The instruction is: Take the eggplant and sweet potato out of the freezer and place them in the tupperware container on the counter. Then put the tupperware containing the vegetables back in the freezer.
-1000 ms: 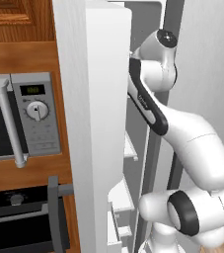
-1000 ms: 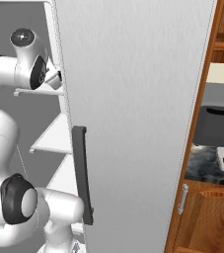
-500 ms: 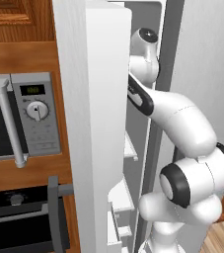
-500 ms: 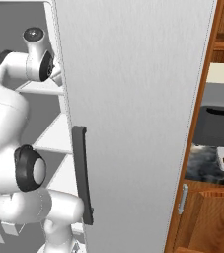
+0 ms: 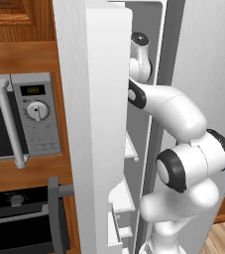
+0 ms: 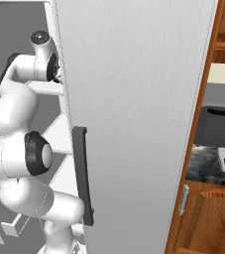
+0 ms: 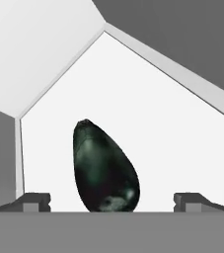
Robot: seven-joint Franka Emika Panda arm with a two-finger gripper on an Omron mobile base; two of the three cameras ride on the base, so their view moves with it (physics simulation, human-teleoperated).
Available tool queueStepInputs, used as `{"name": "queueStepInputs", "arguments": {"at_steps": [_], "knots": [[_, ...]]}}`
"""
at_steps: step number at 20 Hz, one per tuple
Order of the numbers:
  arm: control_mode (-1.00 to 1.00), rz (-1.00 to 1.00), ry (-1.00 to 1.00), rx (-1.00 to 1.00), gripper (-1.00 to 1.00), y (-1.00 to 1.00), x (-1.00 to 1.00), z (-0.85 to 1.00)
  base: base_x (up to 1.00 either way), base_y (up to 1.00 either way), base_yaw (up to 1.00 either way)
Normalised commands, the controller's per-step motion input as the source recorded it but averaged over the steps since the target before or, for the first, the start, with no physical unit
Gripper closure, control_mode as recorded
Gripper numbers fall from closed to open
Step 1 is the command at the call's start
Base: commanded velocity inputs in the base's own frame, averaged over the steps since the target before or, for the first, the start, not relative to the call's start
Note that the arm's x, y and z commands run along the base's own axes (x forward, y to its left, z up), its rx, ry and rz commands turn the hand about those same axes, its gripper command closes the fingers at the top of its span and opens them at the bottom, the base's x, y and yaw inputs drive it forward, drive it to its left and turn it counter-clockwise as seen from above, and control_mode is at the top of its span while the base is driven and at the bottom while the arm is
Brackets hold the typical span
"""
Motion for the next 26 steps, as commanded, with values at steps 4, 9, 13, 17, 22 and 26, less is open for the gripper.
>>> {"name": "queueStepInputs", "arguments": {"at_steps": [4, 9, 13, 17, 22, 26], "knots": [[-1.0, 0.0, 0.0, -0.03, -1.0, 0.07, 0.19, -0.14, 0.0, 0.0, 0.0], [-1.0, 0.0, 0.0, -0.02, -1.0, 0.07, 0.3, -0.16, 0.0, 0.0, 0.0], [-1.0, 0.0, 0.0, -0.02, -1.0, 0.07, 0.36, -0.2, 0.0, 0.0, 0.0], [-1.0, 0.0, 0.0, -0.02, 1.0, 0.18, 0.09, -0.24, 0.0, 0.0, 0.0], [-1.0, 0.0, 0.01, -0.01, 1.0, 0.09, 0.0, -0.26, 0.0, 0.0, 0.0], [-1.0, 0.0, -0.01, 0.0, 1.0, -0.03, -0.47, 0.02, 0.0, 0.0, 0.0]]}}
